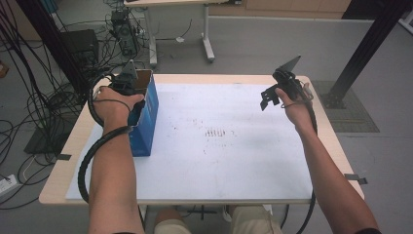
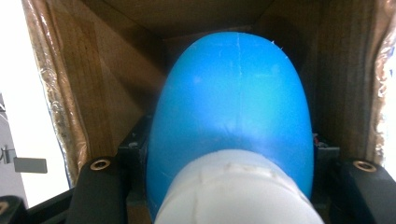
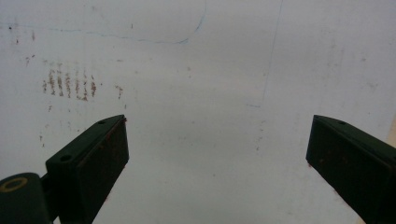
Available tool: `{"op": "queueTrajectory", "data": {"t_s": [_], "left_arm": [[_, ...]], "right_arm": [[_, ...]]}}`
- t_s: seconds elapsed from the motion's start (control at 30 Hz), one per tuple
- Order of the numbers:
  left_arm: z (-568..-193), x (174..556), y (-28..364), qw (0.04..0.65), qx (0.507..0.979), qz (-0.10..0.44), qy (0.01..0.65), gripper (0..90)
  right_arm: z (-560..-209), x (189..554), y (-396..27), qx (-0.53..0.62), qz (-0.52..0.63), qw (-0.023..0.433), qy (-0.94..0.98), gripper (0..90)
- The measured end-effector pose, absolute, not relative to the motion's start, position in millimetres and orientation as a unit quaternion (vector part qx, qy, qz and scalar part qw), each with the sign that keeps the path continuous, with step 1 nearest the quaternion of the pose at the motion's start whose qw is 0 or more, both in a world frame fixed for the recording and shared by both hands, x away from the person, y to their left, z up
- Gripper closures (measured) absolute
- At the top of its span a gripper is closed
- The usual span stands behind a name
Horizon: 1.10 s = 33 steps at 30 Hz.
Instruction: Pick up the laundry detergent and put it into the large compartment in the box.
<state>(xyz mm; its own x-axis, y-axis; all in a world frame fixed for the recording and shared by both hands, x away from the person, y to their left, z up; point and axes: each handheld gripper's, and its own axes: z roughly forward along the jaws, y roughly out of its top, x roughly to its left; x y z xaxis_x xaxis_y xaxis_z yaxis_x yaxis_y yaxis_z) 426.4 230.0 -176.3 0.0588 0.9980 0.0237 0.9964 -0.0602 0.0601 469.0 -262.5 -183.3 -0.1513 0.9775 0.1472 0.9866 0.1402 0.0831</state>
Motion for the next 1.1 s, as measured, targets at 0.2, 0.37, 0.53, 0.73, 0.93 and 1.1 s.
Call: {"op": "queueTrajectory", "data": {"t_s": [0.2,0.37,0.53,0.73,0.93,1.1], "left_arm": [[-176.5,425.6,230.4,0.016,0.725,0.029,0.687,37.1],[-176.2,426.6,230.2,0.014,0.727,0.028,0.686,37.1],[-176.3,426.4,230.0,0.014,0.726,0.029,0.687,37.1],[-176.3,426.5,231.2,0.015,0.725,0.027,0.688,37.0],[-176.5,426.1,232.6,0.018,0.725,0.026,0.688,36.9],[-176.6,425.6,233.3,0.020,0.726,0.025,0.687,36.8]], "right_arm": [[-183.4,469.3,-262.6,-0.651,-0.079,0.029,-0.754,5.7],[-182.9,469.0,-264.3,-0.652,-0.081,0.029,-0.754,5.7],[-182.8,468.8,-264.6,-0.651,-0.081,0.028,-0.755,5.7],[-182.6,469.0,-263.6,-0.650,-0.081,0.028,-0.755,5.7],[-182.7,469.3,-263.5,-0.650,-0.080,0.028,-0.755,5.7],[-182.8,469.3,-263.3,-0.650,-0.080,0.029,-0.755,5.7]]}}
